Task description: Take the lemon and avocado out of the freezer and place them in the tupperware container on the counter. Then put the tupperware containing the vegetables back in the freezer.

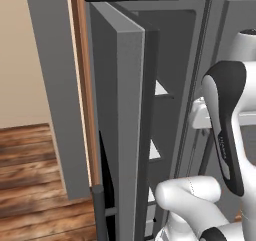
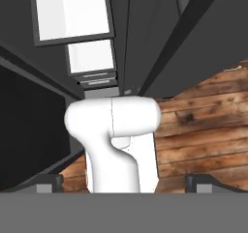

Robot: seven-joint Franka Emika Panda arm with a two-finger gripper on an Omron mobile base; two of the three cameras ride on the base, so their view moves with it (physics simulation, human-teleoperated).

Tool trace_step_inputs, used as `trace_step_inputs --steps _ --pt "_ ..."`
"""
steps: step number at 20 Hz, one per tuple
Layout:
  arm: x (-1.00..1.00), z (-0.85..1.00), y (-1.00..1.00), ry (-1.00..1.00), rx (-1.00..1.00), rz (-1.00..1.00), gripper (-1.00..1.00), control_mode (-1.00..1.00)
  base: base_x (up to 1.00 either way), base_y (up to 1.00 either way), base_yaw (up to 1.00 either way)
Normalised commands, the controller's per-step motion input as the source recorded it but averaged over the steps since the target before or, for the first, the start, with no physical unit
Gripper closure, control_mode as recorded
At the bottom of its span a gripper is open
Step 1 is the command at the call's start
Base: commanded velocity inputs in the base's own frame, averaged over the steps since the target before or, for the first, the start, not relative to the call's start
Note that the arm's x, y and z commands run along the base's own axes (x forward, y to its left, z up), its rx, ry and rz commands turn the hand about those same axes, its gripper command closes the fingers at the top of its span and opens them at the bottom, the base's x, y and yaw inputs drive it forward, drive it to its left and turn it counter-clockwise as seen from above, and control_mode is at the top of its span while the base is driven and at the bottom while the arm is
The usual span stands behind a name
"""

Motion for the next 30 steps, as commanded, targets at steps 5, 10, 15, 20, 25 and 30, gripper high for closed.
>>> trace_step_inputs --steps 5,10,15,20,25,30 --pt "0.07 0.07 0.28 -0.05 0.00 0.04 -1.00 -1.00 0.19 0.48 0.03" --pt "0.13 0.31 0.61 -0.22 0.00 0.12 -1.00 -1.00 0.00 0.00 0.00" --pt "0.32 0.32 0.48 -0.20 0.01 0.08 -1.00 -1.00 0.00 0.00 0.00" --pt "0.66 0.10 0.29 -0.10 0.04 0.04 -1.00 -1.00 0.00 0.00 0.00" --pt "0.73 0.00 0.12 -0.05 0.07 0.02 -1.00 -1.00 0.00 0.00 0.00" --pt "0.61 0.00 0.09 -0.05 0.08 0.03 -1.00 -1.00 0.00 0.00 0.00"
